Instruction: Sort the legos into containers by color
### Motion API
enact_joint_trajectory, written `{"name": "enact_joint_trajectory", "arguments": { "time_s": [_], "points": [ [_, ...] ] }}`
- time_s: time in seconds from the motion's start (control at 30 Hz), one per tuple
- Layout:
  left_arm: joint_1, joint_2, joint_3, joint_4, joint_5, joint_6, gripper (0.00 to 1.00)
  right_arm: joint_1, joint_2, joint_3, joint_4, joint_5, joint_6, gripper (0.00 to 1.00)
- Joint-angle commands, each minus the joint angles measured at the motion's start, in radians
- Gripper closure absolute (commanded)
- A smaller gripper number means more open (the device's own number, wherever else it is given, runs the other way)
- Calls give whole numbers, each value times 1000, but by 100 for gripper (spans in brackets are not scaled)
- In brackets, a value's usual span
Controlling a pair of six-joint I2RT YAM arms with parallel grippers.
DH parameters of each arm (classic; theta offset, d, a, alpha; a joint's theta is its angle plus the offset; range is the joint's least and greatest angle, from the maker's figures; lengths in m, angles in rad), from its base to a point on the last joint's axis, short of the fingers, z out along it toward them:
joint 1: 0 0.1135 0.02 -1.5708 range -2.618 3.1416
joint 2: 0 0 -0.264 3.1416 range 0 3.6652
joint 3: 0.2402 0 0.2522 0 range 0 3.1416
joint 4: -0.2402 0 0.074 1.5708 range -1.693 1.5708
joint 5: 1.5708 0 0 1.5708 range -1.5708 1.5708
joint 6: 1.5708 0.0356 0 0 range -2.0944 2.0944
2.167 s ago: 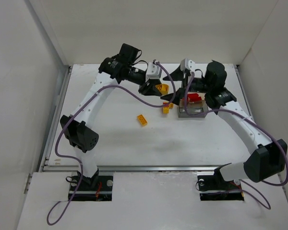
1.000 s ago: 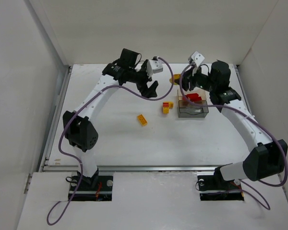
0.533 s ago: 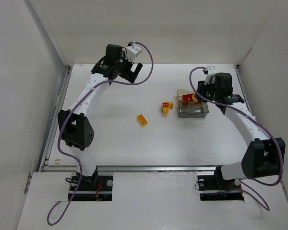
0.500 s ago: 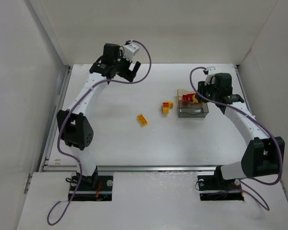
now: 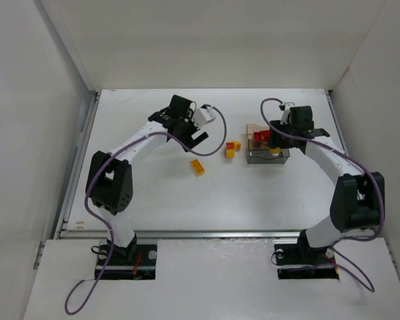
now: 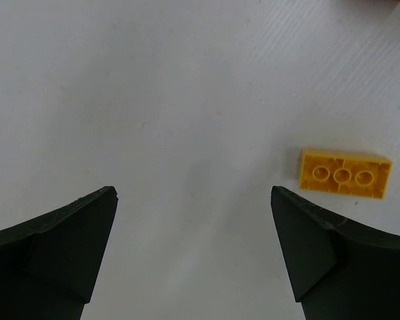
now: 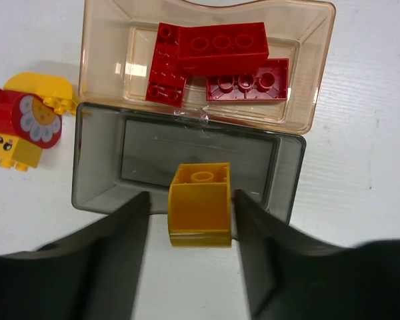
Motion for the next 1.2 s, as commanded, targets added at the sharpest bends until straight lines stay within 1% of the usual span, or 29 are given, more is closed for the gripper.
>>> {"name": "enact_joint_trajectory", "arguments": {
  "time_s": [0.0, 0.07, 0.17, 0.3, 0.37, 0.5, 0.53, 0.6, 0.63, 0.67, 0.7, 0.73, 0.77, 0.8, 0.87, 0.97, 1.07, 1.1, 1.13, 1.17],
  "points": [
    [0, -63, -25, 14, -51, 87, 0, -3, 30, 57, -1, 21, 20, 37],
    [-27, -63, -39, -12, -41, 98, 0, -3, 41, 81, -10, 12, 20, 31],
    [-69, -63, -74, -49, -29, 124, 0, -3, 41, 90, -30, 12, 20, 19],
    [-101, -63, -121, -60, -6, 142, 0, -3, 32, 100, -30, 12, 20, 17],
    [-130, -63, -135, -60, 31, 168, 0, -3, 2, 109, -30, 12, 20, 17],
    [-150, -63, -154, -99, 103, 309, 0, -3, -20, 145, -19, -11, 11, 17],
    [-150, -63, -172, -131, 118, 420, 0, -3, -20, 156, -19, -24, 11, 17],
    [-171, -63, -197, -141, 127, 527, 1, -3, -20, 156, -10, -34, 2, 17],
    [-171, -63, -210, -141, 127, 585, 4, -3, -20, 165, -10, -34, 2, 17],
    [-171, -63, -242, -130, 127, 648, 6, -3, -20, 166, -10, -34, 2, 17],
    [-171, -54, -259, -115, 127, 755, 8, -3, -20, 166, -10, -44, 2, 17],
    [-171, -54, -273, -106, 127, 811, 10, -3, -20, 166, -10, -58, 2, 17],
    [-171, -54, -286, -93, 127, 858, 10, -3, -20, 166, -10, -58, 2, 17],
    [-158, -43, -301, -93, 137, 947, 10, -3, -20, 166, -10, -72, 2, 17],
    [-149, -34, -301, -73, 169, 1003, 10, -3, -29, 155, -1, -72, 2, 17],
    [-148, -12, -301, -60, 190, 1034, 10, -3, -40, 144, -1, -72, -7, 17],
    [-148, -3, -301, -24, 190, 1043, 15, -3, -62, 132, -1, -61, -26, 17],
    [-148, 8, -310, -24, 190, 1043, 19, -3, -72, 123, -1, -61, -26, 17],
    [-148, 8, -321, -24, 190, 1052, 25, -3, -81, 114, -1, -61, -36, 17],
    [-148, 8, -321, -24, 180, 1052, 35, -3, -81, 113, 8, -61, -36, 17]
  ]
}}
